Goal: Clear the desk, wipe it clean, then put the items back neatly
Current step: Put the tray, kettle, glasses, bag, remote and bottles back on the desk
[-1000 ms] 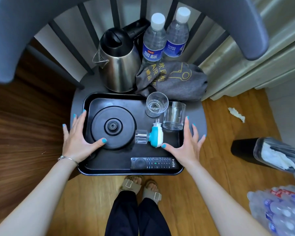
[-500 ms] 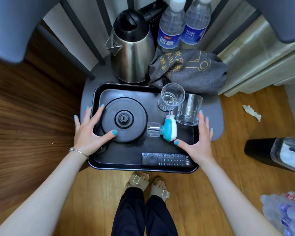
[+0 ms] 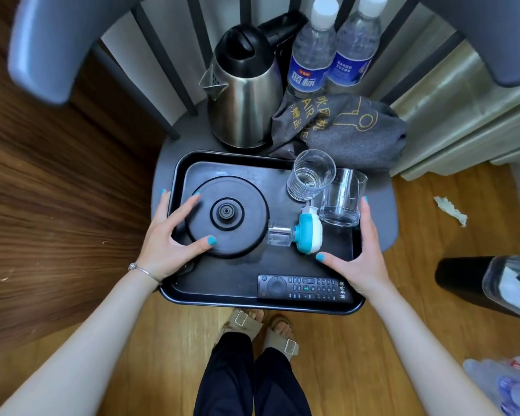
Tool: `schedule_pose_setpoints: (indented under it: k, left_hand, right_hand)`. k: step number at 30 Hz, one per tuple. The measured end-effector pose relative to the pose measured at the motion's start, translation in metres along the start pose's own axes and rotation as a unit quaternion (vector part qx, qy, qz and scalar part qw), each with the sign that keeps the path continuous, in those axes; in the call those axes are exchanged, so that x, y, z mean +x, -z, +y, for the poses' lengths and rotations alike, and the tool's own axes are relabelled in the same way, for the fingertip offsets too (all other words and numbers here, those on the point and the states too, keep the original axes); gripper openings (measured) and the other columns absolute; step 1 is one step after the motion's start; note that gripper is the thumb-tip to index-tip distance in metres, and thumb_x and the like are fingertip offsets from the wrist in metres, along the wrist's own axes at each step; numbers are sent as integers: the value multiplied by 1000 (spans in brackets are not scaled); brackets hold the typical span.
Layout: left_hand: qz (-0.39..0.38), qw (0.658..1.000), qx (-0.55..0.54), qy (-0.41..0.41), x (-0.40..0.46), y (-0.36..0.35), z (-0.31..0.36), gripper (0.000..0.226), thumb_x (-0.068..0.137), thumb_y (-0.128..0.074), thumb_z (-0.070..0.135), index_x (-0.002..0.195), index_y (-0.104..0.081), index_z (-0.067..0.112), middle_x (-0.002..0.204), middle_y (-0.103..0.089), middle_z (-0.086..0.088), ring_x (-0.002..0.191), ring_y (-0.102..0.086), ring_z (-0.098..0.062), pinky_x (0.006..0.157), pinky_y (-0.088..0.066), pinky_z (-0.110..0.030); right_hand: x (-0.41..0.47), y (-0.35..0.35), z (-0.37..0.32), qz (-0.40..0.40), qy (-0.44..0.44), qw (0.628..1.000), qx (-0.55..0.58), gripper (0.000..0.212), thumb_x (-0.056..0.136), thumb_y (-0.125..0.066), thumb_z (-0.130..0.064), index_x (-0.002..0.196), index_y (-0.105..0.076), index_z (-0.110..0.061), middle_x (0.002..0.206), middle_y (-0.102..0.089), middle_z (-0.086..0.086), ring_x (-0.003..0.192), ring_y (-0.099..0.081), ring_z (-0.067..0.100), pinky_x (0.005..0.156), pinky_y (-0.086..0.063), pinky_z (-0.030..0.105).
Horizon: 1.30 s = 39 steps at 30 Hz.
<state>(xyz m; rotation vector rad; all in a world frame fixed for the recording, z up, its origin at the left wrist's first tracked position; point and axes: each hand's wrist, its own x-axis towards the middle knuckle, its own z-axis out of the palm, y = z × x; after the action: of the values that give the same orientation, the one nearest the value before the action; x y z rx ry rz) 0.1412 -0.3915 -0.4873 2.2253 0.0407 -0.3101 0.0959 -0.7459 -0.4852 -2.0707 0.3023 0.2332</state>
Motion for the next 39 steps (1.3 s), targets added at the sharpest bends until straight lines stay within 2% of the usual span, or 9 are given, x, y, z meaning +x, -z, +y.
schedule_pose_setpoints:
  k: [7, 11, 14, 20, 22, 27, 31, 36, 39]
  left_hand:
    - [21, 999, -11, -23, -15, 5, 21, 83, 60, -82, 49, 132, -41, 50, 159, -13, -15, 146, 0, -1, 106, -7, 1]
    - [40, 998, -19, -44, -20, 16, 47, 81, 60, -81, 47, 130, -40, 53, 159, -15, -13, 146, -4, -4, 107, -8, 1]
    - [58, 996, -26, -56, -23, 28, 72, 83, 62, -84, 48, 132, -40, 51, 159, -15, -12, 146, -4, -4, 107, -8, 1]
    - [54, 997, -46, -42, -36, 61, 133, 89, 60, -84, 55, 134, -36, 58, 159, -16, -10, 146, -1, -2, 104, -7, 3]
    - [50, 997, -51, -36, -45, 75, 154, 88, 58, -83, 58, 131, -34, 64, 160, -15, -7, 146, 0, 1, 107, -9, -4]
    - [50, 997, -57, -28, -77, 104, 205, 89, 63, -88, 34, 134, -38, 54, 158, -18, -5, 145, 0, 2, 112, -10, -16]
    - [49, 996, -72, -10, -109, 118, 231, 89, 63, -89, 35, 134, -39, 54, 153, -20, 6, 143, 2, 6, 112, -10, -17]
    - [61, 994, -88, -23, -143, 138, 261, 85, 64, -87, 38, 130, -38, 61, 149, -15, 17, 140, 5, 12, 111, -11, -14]
    - [65, 993, -95, -4, -162, 154, 281, 87, 64, -87, 38, 132, -37, 59, 155, -17, 6, 144, 3, 4, 112, -12, -18]
  right_hand:
    - [-15, 22, -19, -5, 14, 1000, -27, 122, 65, -90, -24, 143, -3, -57, 156, -9, -26, 141, -8, -15, 112, -13, 15]
    - [-19, 45, -45, 6, 41, 998, -41, 119, 66, -89, -23, 144, -4, -54, 152, -8, -31, 134, -4, -25, 103, -10, -1]
    - [-20, 67, -70, 20, 59, 996, -57, 118, 67, -88, -26, 146, -5, -51, 154, -8, -25, 133, -5, -26, 101, -10, -4]
    - [-35, 114, -130, 23, 68, 996, -51, 115, 68, -88, -32, 143, -5, -60, 152, -18, -24, 129, -16, -25, 102, -16, 7]
    - [-45, 128, -150, 21, 69, 996, -45, 115, 68, -88, -32, 140, -5, -64, 150, -18, -26, 130, -18, -23, 106, -18, 13]
    - [-75, 159, -190, 13, 66, 997, -27, 115, 65, -90, -28, 140, -10, -66, 149, -23, -26, 128, -22, -23, 110, -21, 23]
    - [-95, 182, -215, -3, 65, 998, -20, 113, 57, -89, -40, 139, -17, -70, 146, -28, -33, 137, -26, -8, 111, -25, 27]
    - [-121, 205, -246, -9, 91, 996, -7, 106, 51, -88, -51, 132, -23, -76, 136, -26, -50, 130, -25, -24, 112, -23, 23]
    - [-133, 217, -266, -21, 102, 995, -9, 109, 47, -88, -42, 131, -26, -76, 140, -29, -48, 135, -27, -16, 112, -24, 17]
